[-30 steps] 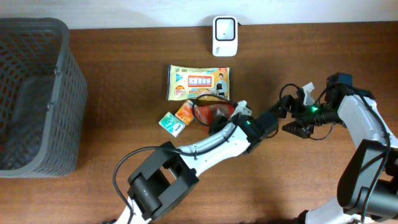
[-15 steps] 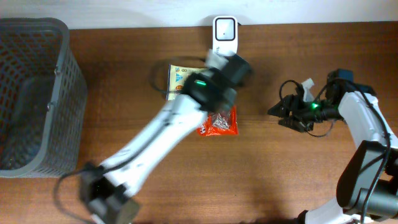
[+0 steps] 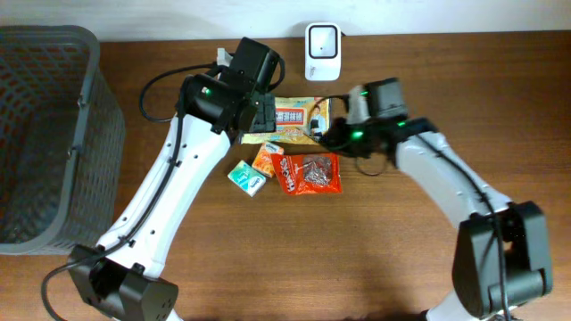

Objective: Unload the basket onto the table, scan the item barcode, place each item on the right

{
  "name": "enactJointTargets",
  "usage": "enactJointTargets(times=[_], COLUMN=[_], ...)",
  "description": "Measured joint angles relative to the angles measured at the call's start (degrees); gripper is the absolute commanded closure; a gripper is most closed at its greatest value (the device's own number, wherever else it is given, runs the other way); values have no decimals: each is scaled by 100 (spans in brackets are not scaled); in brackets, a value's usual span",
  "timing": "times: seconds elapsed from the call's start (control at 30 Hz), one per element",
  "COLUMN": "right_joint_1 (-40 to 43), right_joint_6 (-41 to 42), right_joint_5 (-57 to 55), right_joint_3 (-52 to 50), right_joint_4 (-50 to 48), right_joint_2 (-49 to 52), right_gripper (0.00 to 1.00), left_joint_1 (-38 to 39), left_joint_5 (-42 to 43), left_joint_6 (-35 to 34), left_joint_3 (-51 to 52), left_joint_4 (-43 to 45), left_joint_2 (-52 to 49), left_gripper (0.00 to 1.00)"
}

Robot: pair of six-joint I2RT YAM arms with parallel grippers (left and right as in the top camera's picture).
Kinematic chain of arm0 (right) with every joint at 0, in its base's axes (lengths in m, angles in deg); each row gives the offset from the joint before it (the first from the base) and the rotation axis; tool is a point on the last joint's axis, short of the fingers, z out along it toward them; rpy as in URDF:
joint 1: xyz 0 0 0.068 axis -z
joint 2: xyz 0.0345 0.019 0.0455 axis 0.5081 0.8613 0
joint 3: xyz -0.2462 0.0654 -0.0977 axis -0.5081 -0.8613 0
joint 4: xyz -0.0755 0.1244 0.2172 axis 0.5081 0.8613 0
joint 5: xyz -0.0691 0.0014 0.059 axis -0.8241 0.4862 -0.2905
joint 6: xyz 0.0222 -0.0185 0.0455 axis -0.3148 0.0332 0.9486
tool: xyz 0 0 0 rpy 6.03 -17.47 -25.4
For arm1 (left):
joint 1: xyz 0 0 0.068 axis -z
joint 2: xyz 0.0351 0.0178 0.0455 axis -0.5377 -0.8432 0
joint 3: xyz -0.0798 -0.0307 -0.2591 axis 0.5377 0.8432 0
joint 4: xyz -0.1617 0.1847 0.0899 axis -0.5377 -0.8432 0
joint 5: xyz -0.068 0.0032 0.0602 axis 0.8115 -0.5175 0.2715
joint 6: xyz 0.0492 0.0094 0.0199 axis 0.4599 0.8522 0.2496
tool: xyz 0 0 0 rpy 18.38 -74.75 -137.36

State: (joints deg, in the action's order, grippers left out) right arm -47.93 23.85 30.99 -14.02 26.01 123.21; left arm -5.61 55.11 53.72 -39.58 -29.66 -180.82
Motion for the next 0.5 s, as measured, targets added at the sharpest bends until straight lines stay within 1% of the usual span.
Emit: enactJointTargets(times=[0.07,0.17,0.2,0.23,0.33,0.4,0.5], right_joint_1=[-348,-621,-678,-719,-774,-774,-774], right_joint_6=[136,275,291,321,409,527,625], right_joint_5=[-645,-1335,-1499,-1633,-1808,-1805,-1808], right_joint_3=[0,0,0,0,2,0,0], right_joint_4=[-162,-225,-245,-295,-321,-76,162], right_joint_2=[0,7,26,72,413,684,752], right_gripper=[88,89,95,96,96,96,96], left_joint_1=[0,0,0,0,0,0,0], left_joint_5=[24,61,85,127,236,293,341], left_joint_6=[0,0,0,0,0,0,0], left_joint_3=[0,0,0,0,0,0,0], left_joint_4=[-15,-26,-26,-26,-37,-39,-39], left_joint_2=[0,0,0,0,0,0,0], left_gripper=[0,1,0,1,1,1,1])
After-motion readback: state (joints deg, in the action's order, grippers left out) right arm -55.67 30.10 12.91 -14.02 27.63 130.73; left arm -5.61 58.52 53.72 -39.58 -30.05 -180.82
